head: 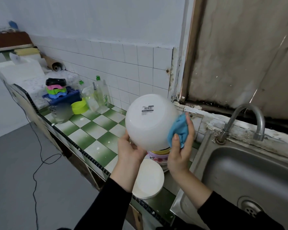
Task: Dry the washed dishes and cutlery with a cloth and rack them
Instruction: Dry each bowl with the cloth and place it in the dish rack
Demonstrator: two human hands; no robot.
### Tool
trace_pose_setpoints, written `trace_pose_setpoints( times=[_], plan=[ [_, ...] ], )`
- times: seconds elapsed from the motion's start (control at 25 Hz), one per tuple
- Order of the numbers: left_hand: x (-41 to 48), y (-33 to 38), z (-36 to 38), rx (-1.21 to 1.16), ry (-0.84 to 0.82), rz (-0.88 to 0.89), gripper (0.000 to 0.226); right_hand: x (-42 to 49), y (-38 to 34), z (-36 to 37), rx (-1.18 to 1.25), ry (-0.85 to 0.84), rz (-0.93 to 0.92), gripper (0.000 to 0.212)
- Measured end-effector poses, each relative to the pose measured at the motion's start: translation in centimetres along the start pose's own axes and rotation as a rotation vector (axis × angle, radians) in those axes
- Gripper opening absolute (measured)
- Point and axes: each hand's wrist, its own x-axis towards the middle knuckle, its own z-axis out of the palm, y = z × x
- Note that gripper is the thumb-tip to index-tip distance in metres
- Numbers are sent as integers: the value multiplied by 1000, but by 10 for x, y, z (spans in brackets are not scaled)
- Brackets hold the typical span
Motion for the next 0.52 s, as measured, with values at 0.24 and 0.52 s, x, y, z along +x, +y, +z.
trace_pose_setpoints(
  times=[0.24,0.52],
  plan=[
    [17,5,-9,204,-94,125,18,-18,-30,7,126,185,246,47],
    [9,30,-7,535,-282,627,7,43,-56,-6,223,152,463,29]
  ],
)
